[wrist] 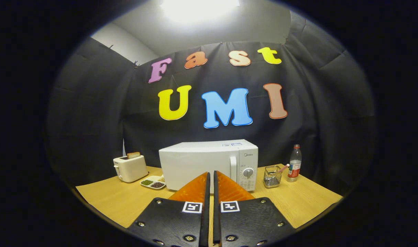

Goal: Open the microwave, put the food inside, and close the microwave door.

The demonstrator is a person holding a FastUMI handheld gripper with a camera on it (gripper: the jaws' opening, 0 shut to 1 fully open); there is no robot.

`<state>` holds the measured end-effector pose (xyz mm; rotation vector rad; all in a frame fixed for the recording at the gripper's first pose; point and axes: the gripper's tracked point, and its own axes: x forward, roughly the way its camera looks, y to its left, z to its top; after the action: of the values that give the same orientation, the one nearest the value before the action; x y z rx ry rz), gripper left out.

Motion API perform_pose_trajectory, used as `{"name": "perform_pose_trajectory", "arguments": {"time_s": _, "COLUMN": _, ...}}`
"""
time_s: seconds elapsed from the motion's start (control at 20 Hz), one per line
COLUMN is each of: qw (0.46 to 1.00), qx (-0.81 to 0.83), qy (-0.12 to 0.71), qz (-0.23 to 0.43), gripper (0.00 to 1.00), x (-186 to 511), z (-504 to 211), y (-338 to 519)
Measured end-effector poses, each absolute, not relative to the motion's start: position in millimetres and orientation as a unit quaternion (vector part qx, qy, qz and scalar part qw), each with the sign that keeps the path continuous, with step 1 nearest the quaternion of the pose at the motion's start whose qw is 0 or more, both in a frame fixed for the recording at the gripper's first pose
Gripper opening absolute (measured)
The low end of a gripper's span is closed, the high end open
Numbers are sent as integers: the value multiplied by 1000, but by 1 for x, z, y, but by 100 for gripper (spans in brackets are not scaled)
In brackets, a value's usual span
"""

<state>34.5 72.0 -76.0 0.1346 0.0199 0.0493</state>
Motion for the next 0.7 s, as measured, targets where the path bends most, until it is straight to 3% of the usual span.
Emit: {"name": "perform_pose_trajectory", "arguments": {"time_s": 0.7, "qw": 997, "qx": 27, "qy": -60, "qz": -29, "gripper": 5, "x": -15, "z": -16, "y": 25}}
